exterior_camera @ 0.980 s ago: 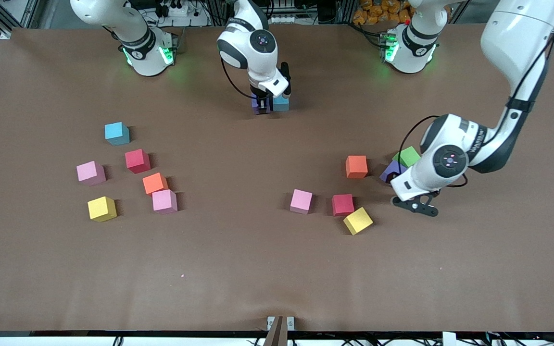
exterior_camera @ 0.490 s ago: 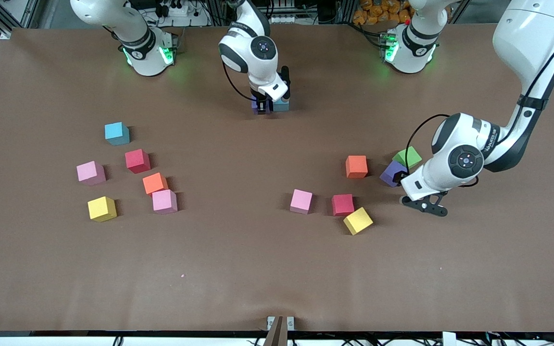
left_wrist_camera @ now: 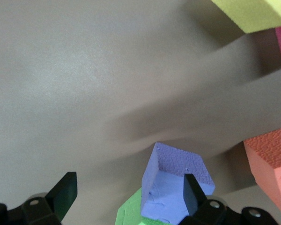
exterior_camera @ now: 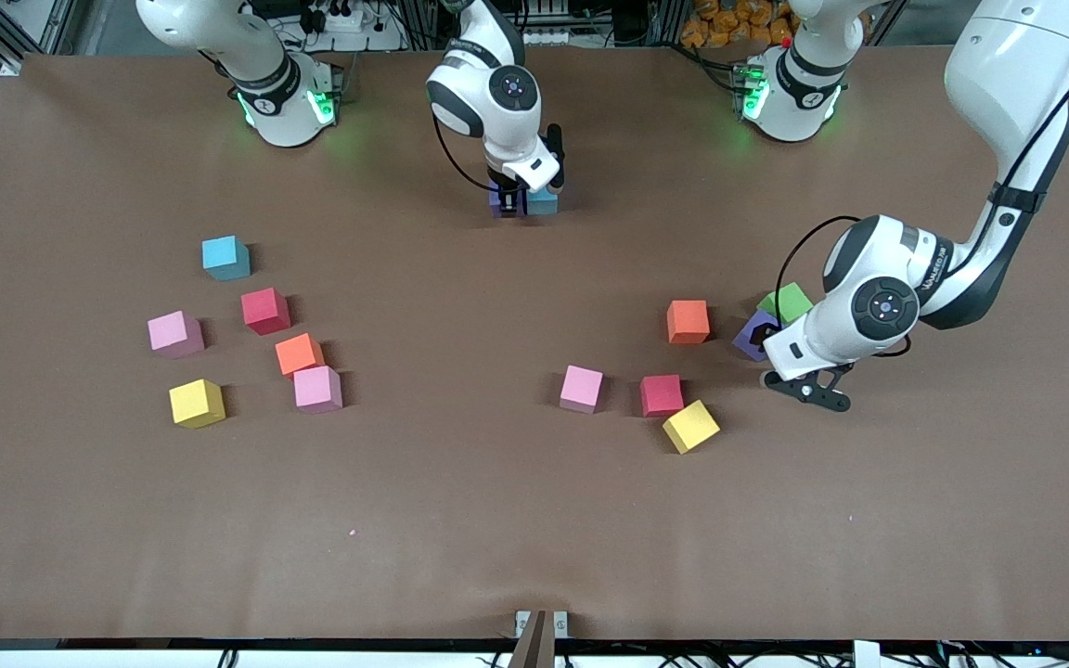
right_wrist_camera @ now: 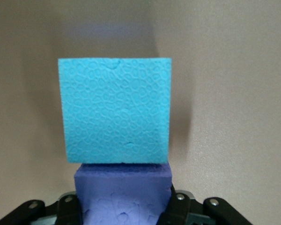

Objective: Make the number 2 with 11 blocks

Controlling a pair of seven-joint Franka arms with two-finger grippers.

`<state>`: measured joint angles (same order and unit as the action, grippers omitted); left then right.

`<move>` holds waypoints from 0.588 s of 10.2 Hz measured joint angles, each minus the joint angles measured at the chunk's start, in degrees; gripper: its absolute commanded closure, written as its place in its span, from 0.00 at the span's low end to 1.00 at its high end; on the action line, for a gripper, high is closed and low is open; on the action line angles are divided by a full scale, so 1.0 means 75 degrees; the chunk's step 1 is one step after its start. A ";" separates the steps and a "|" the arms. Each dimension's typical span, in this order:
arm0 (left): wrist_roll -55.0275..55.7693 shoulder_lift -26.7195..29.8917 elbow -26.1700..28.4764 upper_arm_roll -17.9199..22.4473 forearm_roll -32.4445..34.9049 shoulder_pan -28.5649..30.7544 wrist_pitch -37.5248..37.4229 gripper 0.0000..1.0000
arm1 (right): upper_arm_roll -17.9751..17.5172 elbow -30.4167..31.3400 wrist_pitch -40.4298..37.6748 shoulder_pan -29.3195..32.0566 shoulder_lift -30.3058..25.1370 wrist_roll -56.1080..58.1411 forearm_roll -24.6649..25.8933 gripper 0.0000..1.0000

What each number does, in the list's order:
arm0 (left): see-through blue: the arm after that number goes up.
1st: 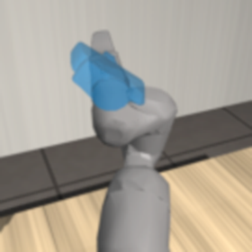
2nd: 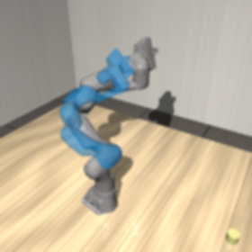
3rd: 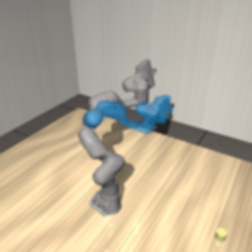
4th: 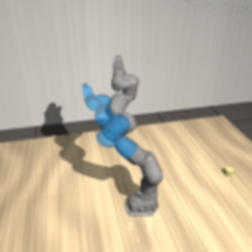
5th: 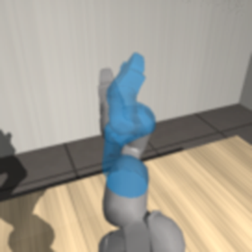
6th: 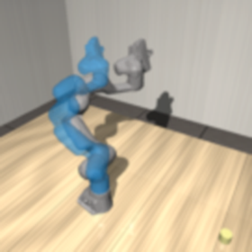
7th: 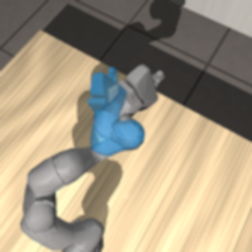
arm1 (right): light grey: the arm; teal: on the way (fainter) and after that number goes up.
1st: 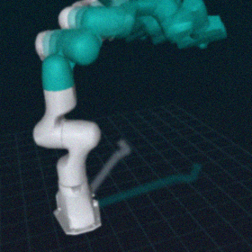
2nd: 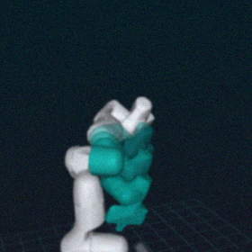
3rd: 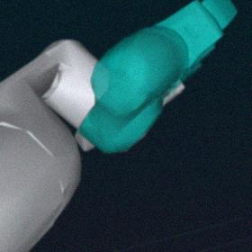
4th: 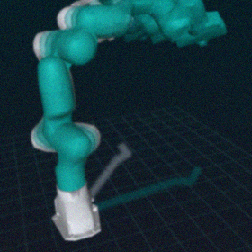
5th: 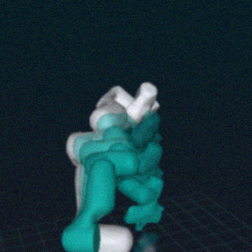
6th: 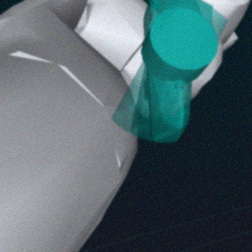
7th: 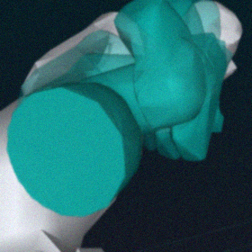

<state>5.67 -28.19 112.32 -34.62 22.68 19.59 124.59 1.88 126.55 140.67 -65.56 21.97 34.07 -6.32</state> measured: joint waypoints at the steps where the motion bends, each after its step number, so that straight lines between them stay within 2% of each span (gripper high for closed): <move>1: -0.0081 0.0024 0.0090 -0.0031 0.0000 0.0016 0.0000 0.00 | 0.0001 -0.0006 0.0000 -0.0002 0.0010 -0.0002 -0.0003 0.63; 2: -0.0196 0.0027 0.0173 -0.0135 0.0000 0.0078 0.0000 0.00 | 0.0001 -0.0010 -0.0001 -0.0003 0.0015 -0.0003 -0.0005 0.53; 3: -0.0322 0.0029 0.0282 -0.0343 0.0000 0.0231 -0.0002 0.00 | 0.0001 -0.0013 -0.0003 -0.0003 0.0016 -0.0004 -0.0006 0.01; 6: -0.0849 0.0035 0.0633 -0.1132 0.0000 0.1085 -0.0004 0.00 | 0.0007 -0.0053 -0.0009 -0.0002 0.0023 -0.0012 -0.0009 0.00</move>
<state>-0.69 -27.93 117.07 -43.11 22.68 27.73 124.56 1.93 126.15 140.60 -65.57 22.14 33.98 -6.39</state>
